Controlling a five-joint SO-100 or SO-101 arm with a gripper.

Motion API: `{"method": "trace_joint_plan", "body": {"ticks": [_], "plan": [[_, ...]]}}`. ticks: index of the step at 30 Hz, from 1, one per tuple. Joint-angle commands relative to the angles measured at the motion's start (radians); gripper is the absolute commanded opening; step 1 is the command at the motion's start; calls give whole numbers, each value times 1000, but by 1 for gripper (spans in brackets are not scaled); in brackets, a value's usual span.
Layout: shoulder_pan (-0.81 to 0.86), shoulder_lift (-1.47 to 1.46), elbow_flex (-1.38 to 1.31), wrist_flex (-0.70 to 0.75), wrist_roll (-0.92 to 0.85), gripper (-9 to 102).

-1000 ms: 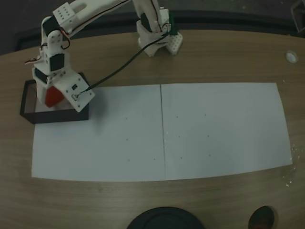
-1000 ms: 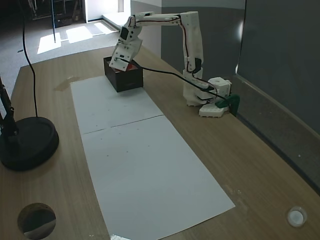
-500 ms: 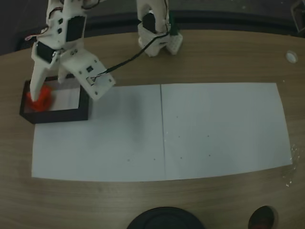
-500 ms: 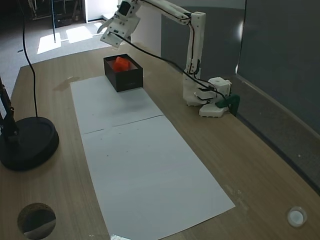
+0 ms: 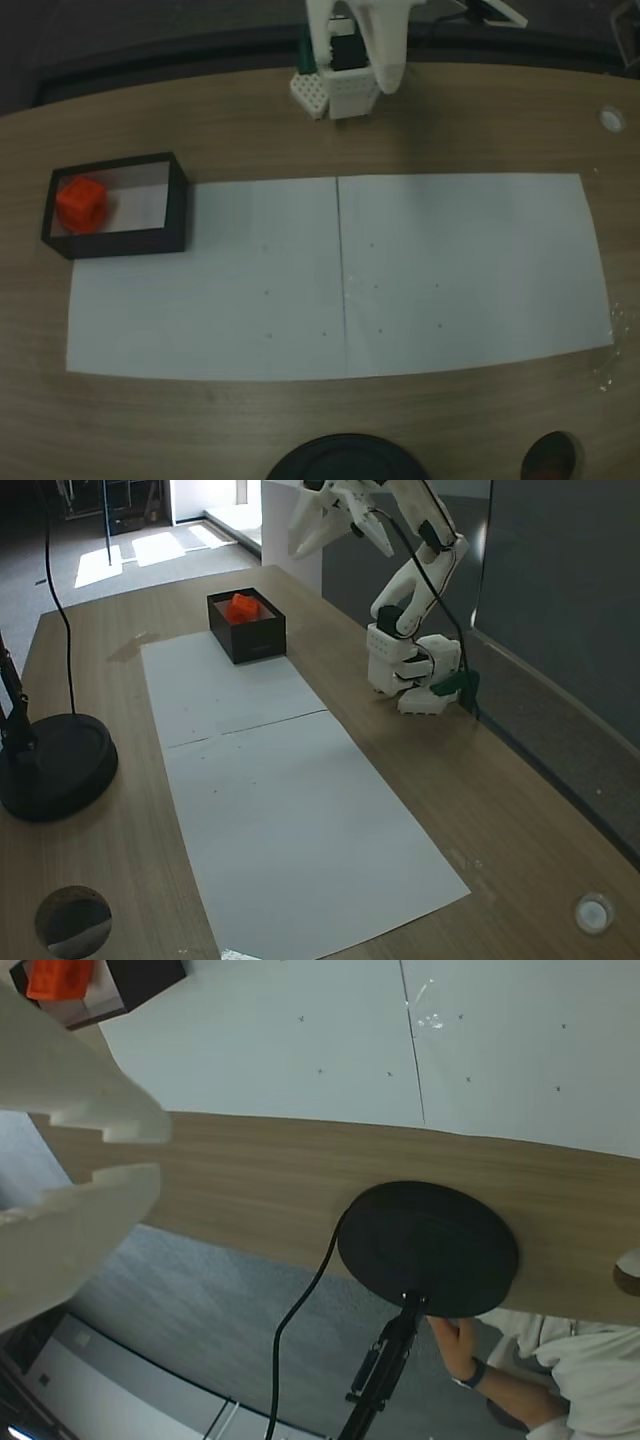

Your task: Grab a orange square and put it in the box.

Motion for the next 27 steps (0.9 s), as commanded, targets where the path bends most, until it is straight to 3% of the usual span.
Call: {"method": "trace_joint_plan", "body": {"ticks": [1,7,14,18,27], "plan": [[-20,202,69,-8,2,0],[-17,568,293,-17,-153,0],[170,914,518,-130,-155,0],[184,1028,621,-179,-153,0],[187,1017,927,-445,120,0]]}}
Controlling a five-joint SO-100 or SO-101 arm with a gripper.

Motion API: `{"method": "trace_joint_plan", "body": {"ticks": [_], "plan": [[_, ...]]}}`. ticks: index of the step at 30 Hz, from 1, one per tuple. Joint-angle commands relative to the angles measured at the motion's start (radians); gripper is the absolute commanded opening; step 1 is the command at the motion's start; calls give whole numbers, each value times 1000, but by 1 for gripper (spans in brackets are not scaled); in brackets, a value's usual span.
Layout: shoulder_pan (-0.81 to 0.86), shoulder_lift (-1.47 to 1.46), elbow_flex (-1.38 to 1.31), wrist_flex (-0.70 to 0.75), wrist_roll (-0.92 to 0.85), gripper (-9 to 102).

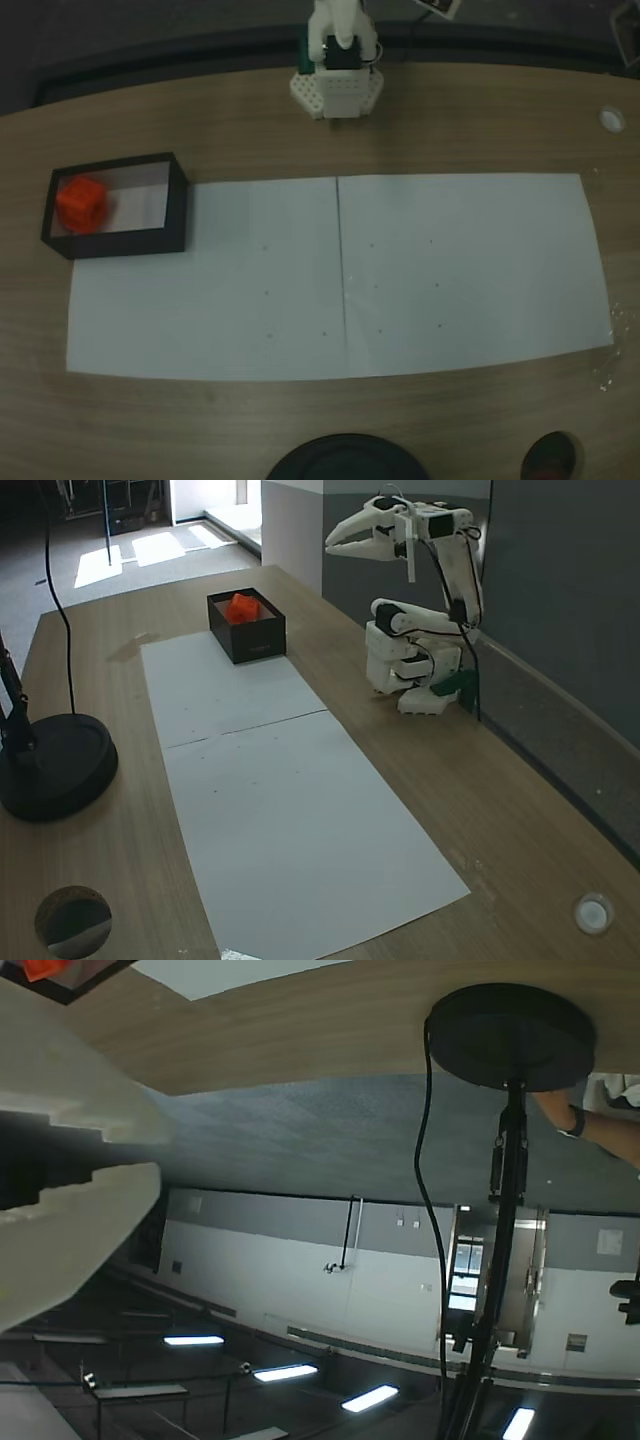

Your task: Grab a orange square and put it in the box.

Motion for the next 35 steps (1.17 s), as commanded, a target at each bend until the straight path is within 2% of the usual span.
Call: {"method": "trace_joint_plan", "body": {"ticks": [1,7,15,20,35], "plan": [[9,17,166,-92,117,0],[12,17,512,-110,135,0],[2,18,795,-109,133,0],[3,18,785,-57,133,0],[-72,18,784,-57,37,0]]}}
